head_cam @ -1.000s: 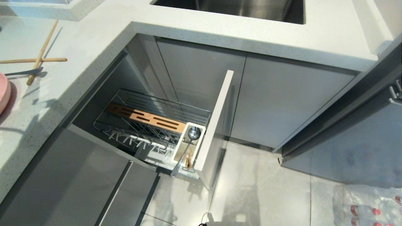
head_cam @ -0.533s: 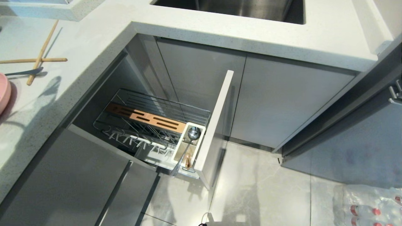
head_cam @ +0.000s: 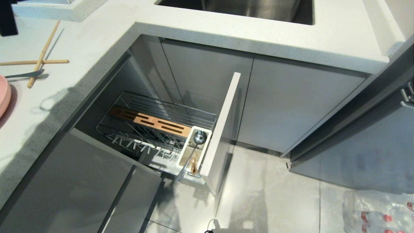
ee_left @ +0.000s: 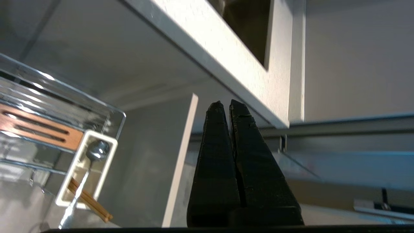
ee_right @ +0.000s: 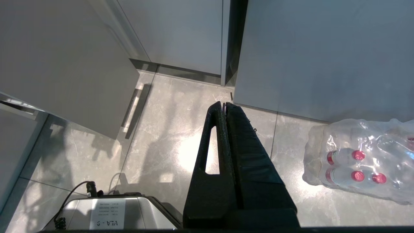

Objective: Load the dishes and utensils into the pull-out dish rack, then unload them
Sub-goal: Close the cupboard

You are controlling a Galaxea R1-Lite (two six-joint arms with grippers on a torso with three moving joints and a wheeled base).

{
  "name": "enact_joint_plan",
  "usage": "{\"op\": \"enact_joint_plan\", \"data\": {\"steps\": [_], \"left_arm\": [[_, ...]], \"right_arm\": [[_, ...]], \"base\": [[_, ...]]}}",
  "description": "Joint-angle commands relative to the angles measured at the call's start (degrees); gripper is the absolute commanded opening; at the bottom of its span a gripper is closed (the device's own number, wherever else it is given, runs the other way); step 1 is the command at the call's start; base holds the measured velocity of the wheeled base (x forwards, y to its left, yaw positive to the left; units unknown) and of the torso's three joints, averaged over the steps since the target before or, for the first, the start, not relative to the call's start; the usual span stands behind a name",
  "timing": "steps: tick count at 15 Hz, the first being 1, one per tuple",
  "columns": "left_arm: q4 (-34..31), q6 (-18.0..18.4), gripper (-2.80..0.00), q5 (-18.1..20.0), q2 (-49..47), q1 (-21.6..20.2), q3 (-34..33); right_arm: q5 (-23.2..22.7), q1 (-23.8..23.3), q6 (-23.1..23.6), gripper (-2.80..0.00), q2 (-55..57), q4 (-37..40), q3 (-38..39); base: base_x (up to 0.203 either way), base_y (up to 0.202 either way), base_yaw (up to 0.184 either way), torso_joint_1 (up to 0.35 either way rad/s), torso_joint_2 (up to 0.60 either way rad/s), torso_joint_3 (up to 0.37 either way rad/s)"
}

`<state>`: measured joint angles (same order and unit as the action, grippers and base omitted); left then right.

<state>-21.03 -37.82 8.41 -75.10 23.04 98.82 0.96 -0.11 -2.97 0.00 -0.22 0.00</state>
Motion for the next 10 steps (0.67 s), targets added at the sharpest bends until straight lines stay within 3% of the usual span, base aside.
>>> {"op": "enact_joint_plan", "data": {"steps": [1, 5, 10], "left_arm": [[-0.98, -0.23, -2.8, 1.23, -3.05, 1.59, -0.02], [-5.37, -0.16, -2.8, 7.22, -8.7, 6.8, -0.03], [-8.01, 0.21, -2.8, 8.69, -15.5, 12.53, 0.41]], "right_arm": [[0.0, 0.0, -0.01, -2.8, 0.07, -0.04, 0.0], [0.0, -0.05, -0.01, -2.8, 0.09, -0.04, 0.0], [0.0, -0.04, -0.01, -2.8, 0.02, -0.04, 0.0]], "base": [[0.0, 0.0, 0.0, 0.0, 0.0, 0.0], [0.0, 0.0, 0.0, 0.0, 0.0, 0.0], [0.0, 0.0, 0.0, 0.0, 0.0, 0.0]]}}
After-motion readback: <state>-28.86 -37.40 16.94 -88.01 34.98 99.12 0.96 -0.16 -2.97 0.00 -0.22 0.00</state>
